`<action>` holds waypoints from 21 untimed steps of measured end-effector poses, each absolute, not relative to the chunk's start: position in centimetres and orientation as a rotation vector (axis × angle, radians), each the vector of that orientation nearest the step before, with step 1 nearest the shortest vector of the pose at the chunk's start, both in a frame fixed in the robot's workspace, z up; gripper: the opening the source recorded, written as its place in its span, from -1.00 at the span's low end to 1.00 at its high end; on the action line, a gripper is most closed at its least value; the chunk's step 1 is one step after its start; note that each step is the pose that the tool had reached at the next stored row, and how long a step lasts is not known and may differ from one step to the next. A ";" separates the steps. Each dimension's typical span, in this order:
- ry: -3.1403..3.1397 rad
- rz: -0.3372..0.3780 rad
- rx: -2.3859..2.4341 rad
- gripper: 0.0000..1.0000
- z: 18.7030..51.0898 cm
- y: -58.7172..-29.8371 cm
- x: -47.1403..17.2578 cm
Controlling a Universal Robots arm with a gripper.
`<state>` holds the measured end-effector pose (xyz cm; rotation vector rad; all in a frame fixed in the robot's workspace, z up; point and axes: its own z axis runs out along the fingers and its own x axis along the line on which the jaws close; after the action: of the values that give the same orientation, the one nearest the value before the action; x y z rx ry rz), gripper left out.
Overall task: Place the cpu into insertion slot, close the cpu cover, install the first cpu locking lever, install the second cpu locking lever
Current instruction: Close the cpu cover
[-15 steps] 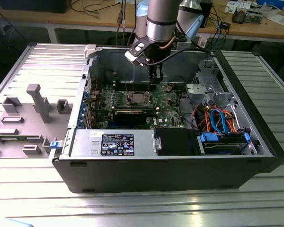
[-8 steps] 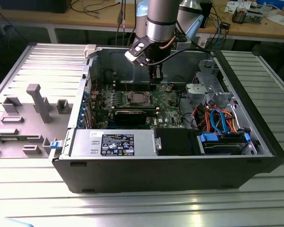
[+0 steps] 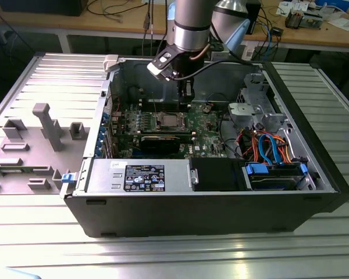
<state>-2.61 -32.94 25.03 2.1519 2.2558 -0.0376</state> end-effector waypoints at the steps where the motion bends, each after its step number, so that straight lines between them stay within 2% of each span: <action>1: 2.256 -0.038 2.152 -0.79 25.0 -32.9 -2.7; 21: 2.256 -0.038 2.152 -0.79 24.9 -32.9 -3.5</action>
<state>-3.48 -32.95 24.87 2.1520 2.2559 -0.0379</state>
